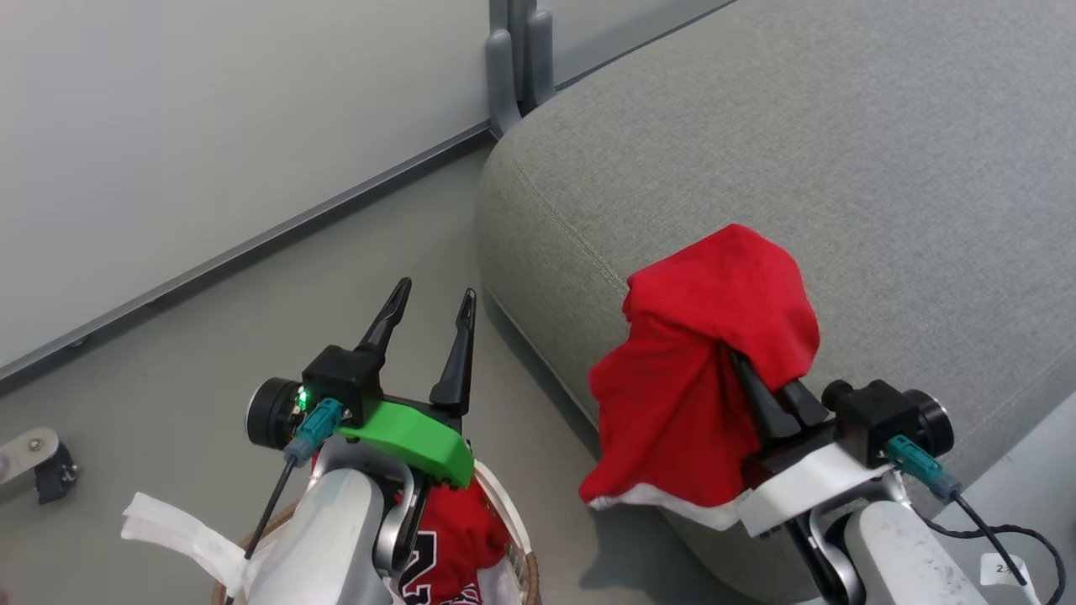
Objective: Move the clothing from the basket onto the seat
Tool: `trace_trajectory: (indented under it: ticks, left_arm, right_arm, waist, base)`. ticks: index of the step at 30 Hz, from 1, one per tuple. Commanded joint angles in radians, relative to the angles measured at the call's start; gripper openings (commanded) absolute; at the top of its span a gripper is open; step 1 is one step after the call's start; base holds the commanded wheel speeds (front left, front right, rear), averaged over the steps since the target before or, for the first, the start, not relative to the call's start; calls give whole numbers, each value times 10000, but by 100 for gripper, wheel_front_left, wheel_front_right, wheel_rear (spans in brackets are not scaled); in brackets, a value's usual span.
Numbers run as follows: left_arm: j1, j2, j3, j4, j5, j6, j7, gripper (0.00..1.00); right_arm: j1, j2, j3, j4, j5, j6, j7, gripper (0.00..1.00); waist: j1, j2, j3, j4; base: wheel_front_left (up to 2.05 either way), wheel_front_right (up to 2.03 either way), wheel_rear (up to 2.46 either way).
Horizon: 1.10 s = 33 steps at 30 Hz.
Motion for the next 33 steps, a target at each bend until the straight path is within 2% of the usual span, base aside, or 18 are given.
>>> trace_trajectory:
  ticks: [1, 7, 10, 16, 21, 26, 33]
  left_arm:
    - [-158, 47, -48, -27, -59, -58, 1, 100]
    - [-298, 50, -194, -70, 120, -118, 1, 100]
    - [-334, 51, -122, -121, 303, -159, 1, 100]
    - [-775, 134, -336, -279, 455, -320, 1, 100]
    - [-1356, 321, -680, -461, 485, -399, 1, 100]
    - [-1914, 485, -1067, -614, 429, -413, 1, 100]
    - [-2528, 658, -1704, -855, 241, -416, 1, 100]
  right_arm:
    - [4, -105, -131, -155, -140, -14, -27, 0]
    - [-1090, -928, -545, -341, -517, -14, -26, 0]
    - [-2122, -1404, -682, -144, -679, -14, -27, 0]
    - [-4227, -2331, -1111, 565, -962, -14, -27, 0]
    - [-5996, -3029, -1397, 1622, -1320, -14, -26, 0]
    - [-7408, -3390, -1888, 2636, -1469, -14, -26, 0]
    - [-8490, -3444, -3058, 4152, -1937, -14, -26, 0]
  waist:
    - [0, -1, 409, -416]
    - [0, -1, 953, -450]
    - [0, -1, 1337, -428]
    - [0, -1, 2389, 242]
    - [0, -1, 3340, 838]
    - [0, -1, 4175, 1374]
    - [0, -1, 5048, 2057]
  base:
    - [0, 0, 0]
    - [0, 0, 0]
    - [0, 0, 0]
    - [0, 0, 0]
    - [0, 0, 0]
    - [0, 0, 0]
    - [0, 0, 0]
